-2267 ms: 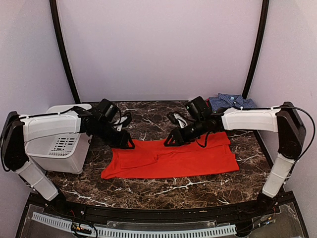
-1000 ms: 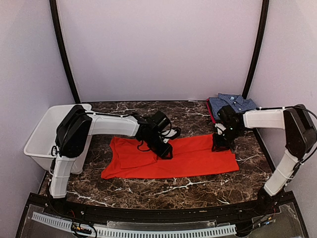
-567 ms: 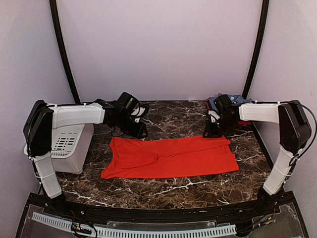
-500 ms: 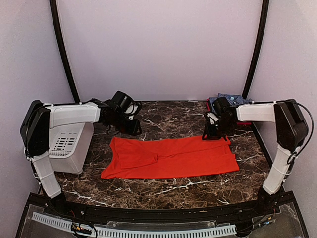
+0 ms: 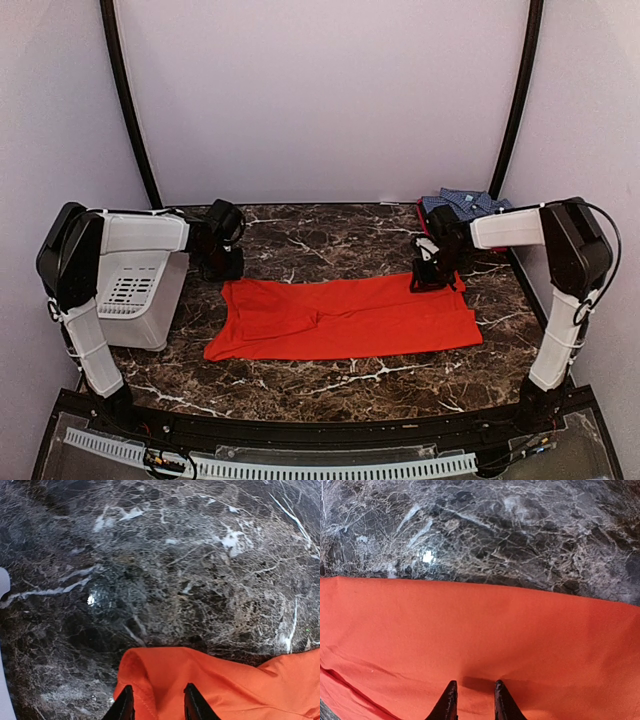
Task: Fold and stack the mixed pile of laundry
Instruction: Smooth out the rectangle-folded T-shirt at the center of the board.
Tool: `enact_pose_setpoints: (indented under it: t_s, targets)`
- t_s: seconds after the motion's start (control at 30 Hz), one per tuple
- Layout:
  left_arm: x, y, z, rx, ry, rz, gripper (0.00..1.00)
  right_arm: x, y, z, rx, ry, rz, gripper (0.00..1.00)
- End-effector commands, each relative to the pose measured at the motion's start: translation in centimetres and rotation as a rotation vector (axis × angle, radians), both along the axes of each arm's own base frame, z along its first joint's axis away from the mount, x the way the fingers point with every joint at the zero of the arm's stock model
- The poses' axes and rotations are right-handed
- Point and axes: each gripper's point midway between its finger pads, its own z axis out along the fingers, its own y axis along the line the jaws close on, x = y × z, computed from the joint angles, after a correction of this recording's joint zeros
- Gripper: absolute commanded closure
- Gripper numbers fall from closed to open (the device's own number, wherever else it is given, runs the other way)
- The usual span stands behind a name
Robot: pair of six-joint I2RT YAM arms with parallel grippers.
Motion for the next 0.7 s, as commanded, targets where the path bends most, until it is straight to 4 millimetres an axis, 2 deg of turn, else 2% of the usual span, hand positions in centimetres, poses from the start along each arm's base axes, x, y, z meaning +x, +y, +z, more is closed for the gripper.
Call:
enact_pose_setpoints:
  t_s: [0.0, 0.13, 0.33, 0.53, 0.67]
  targets:
    - [-0.1, 2.1, 0.8, 0.068, -0.014, 0.102, 0.66, 1.3, -1.3, 2.1, -0.049, -0.08, -0.017, 0.77]
    - [0.5, 2.5, 0.7, 0.068, -0.015, 0.123, 0.66, 3.6, -2.1, 2.8, -0.117, -0.132, -0.037, 0.77]
    - [1.7, 1.4, 0.2, 0.042, -0.009, 0.101, 0.67, 5.6, -4.0, 1.4, -0.248, -0.146, -0.066, 0.77]
    - [1.9, 0.9, -1.6, 0.039, 0.03, 0.094, 0.74, 5.0, -5.3, -0.9, -0.338, -0.088, -0.056, 0.79]
    - [1.3, 2.1, -2.0, 0.085, 0.048, 0.144, 0.81, 4.1, -6.5, -1.8, -0.401, -0.05, -0.06, 0.8]
